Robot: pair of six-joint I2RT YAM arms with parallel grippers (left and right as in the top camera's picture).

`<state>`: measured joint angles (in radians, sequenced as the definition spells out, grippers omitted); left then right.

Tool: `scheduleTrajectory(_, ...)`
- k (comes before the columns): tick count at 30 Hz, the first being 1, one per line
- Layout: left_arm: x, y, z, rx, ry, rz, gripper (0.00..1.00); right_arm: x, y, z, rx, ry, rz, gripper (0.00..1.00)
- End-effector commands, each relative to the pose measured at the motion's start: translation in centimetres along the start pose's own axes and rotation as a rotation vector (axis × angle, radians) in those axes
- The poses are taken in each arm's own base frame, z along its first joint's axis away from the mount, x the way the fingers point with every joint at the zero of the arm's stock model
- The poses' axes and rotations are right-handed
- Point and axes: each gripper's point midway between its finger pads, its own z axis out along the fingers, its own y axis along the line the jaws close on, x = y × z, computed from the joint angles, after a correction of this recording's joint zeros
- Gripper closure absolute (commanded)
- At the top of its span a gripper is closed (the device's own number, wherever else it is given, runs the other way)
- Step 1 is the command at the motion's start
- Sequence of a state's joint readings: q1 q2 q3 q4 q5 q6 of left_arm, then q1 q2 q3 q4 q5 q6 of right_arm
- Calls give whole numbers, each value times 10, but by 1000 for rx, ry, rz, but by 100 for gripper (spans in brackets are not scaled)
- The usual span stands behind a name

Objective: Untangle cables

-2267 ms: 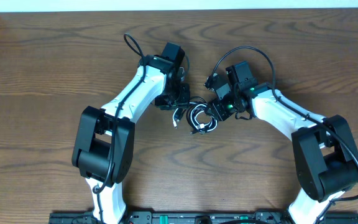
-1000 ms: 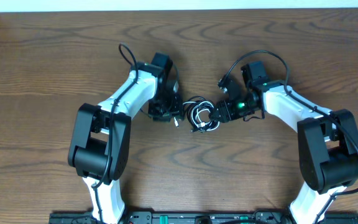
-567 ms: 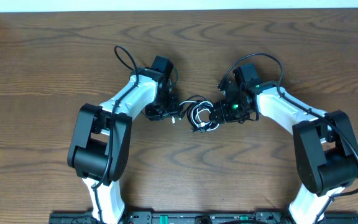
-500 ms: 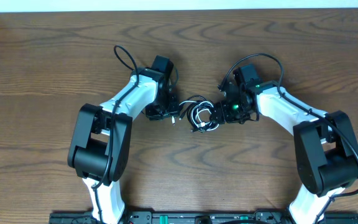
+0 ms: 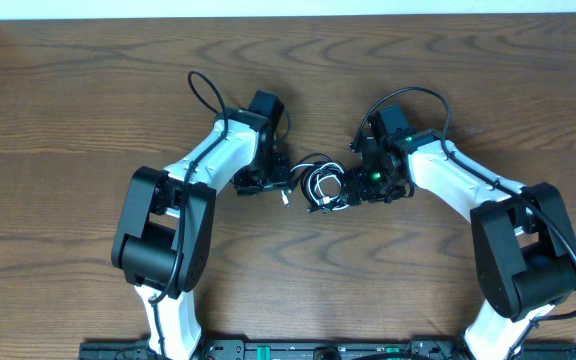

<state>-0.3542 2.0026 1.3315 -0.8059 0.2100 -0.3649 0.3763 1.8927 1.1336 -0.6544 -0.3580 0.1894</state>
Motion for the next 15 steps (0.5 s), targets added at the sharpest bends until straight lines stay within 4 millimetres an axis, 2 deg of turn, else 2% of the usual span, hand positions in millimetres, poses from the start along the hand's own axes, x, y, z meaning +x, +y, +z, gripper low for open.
scheduleTrajectory(1, -8, -4, -2, -3, -16, 22, 37, 14, -24, 13, 109, 48, 2, 39)
scheduleTrajectory(8, -8, -16, 3, 7, -37, 58, 36, 13, -33, 13, 181, 38, -11, 38)
scheduleTrajectory(15, -5, -21, 6, -11, -47, 84, 34, 14, -30, 15, 219, 36, -42, 35)
